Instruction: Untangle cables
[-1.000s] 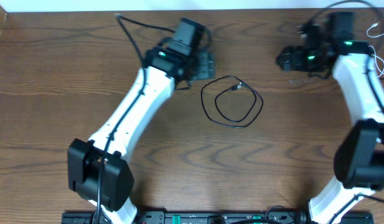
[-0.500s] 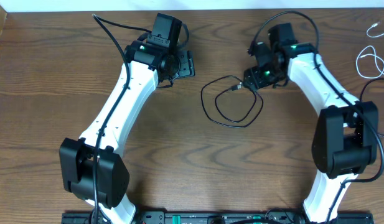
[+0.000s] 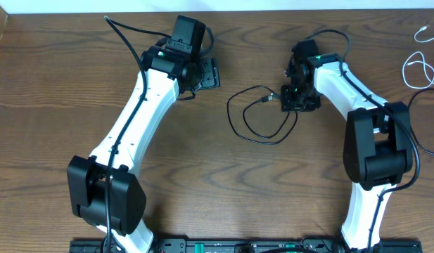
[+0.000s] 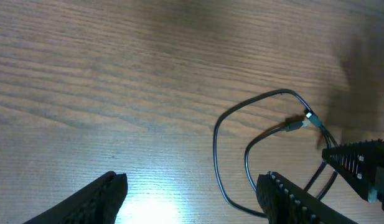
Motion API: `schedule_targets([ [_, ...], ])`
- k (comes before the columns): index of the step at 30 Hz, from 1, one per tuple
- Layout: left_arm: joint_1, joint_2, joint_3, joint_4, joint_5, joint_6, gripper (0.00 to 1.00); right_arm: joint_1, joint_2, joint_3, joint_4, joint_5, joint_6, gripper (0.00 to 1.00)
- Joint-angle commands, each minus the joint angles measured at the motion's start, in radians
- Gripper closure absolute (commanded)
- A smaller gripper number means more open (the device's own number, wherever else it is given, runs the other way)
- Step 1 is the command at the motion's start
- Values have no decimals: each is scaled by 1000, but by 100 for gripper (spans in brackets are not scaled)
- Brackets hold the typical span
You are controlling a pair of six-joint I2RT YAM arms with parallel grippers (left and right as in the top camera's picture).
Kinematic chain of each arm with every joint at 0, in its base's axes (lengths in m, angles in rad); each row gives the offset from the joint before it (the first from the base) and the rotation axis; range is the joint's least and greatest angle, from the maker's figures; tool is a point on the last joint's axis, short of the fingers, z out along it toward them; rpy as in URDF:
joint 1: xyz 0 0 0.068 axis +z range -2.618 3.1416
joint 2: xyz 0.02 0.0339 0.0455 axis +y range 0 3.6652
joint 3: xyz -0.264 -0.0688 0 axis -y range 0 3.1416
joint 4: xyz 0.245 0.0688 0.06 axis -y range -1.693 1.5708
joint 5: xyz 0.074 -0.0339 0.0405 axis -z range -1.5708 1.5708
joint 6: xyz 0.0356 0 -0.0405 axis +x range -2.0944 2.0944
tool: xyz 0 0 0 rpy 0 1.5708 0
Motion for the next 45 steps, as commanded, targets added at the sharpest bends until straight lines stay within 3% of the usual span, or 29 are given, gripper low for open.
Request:
schedule_targets([
  [1,8,1,8,-7,-12,21,28,23,-2,3,3,34,-13,57],
  [19,8,1,8,-7,-11,20,28,43,-2,-64,2,196,-47,54],
  [23,8,1,8,-7,-12,20,28,43,-2,-86,5,179,-47,65],
  [28,8,1,8,-7,-12,20,28,49,-2,-100,14,131,-46,99],
  [36,8,1,8,-7,-12,20,28,19,-30,-60,74,-9,-5,99],
  [45,8,1,8,-6,-12,20,28,-148,-146,175,57,-318,-6,99],
])
